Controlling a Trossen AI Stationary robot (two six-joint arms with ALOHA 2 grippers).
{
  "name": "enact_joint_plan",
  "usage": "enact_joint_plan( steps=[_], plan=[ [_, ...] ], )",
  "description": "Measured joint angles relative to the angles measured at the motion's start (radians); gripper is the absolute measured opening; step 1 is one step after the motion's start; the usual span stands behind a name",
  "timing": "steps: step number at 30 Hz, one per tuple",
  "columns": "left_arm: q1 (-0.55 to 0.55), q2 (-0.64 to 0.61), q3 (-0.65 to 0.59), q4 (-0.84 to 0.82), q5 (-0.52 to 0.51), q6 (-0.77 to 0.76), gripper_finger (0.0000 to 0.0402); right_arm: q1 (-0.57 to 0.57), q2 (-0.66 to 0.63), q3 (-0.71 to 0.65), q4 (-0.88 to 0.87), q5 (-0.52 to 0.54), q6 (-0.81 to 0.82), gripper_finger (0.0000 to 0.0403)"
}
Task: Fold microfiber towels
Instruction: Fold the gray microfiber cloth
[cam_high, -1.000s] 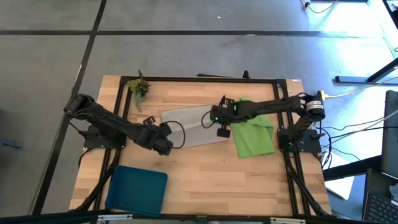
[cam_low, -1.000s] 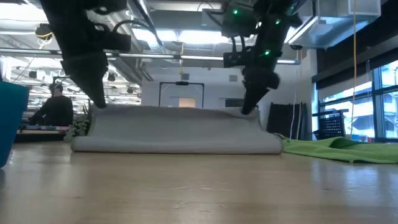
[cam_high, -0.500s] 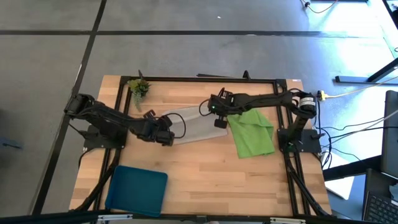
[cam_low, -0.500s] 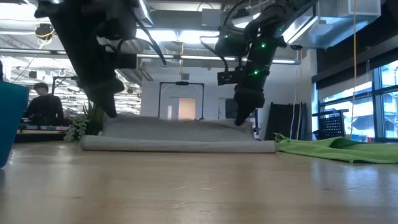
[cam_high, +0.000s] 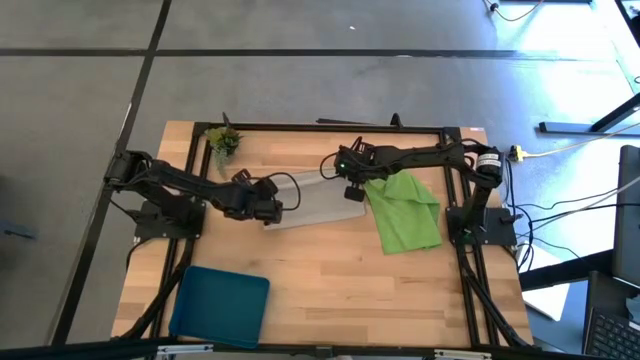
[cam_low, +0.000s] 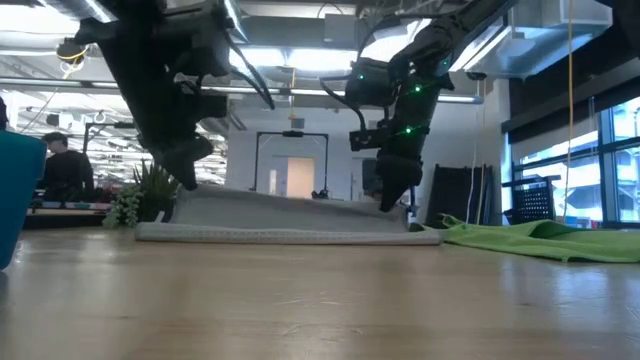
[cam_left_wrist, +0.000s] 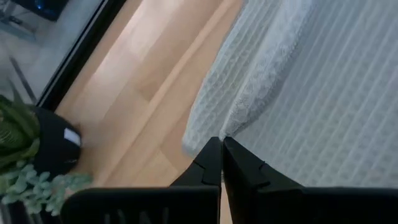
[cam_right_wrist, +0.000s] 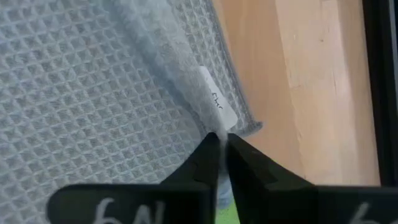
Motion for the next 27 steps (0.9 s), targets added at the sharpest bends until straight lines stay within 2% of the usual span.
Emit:
enact_joint_plan(
  steps=[5,14,19,21,27],
  plan=[
    [0.036,0.0,0.0,0.037,-0.002,0.048,0.0013,0.0,0.0,0.0,0.0,0.0,-0.015,0.0076],
    [0.124,0.0,0.0,0.038,-0.002,0.08,0.0079,0.0,0.0,0.0,0.018,0.0,-0.02,0.0161],
    [0.155,0.0,0.0,0.042,0.038,0.076,0.0086,0.0,0.0,0.027,0.012,-0.006,0.03,0.0198],
    [0.15,0.0,0.0,0.041,0.08,0.077,0.0083,0.007,0.0,0.04,-0.01,-0.057,0.038,0.0202],
    [0.095,0.0,0.0,0.042,0.2,0.144,0.0083,0.062,-0.001,0.014,0.029,-0.353,0.065,0.0196]
  ],
)
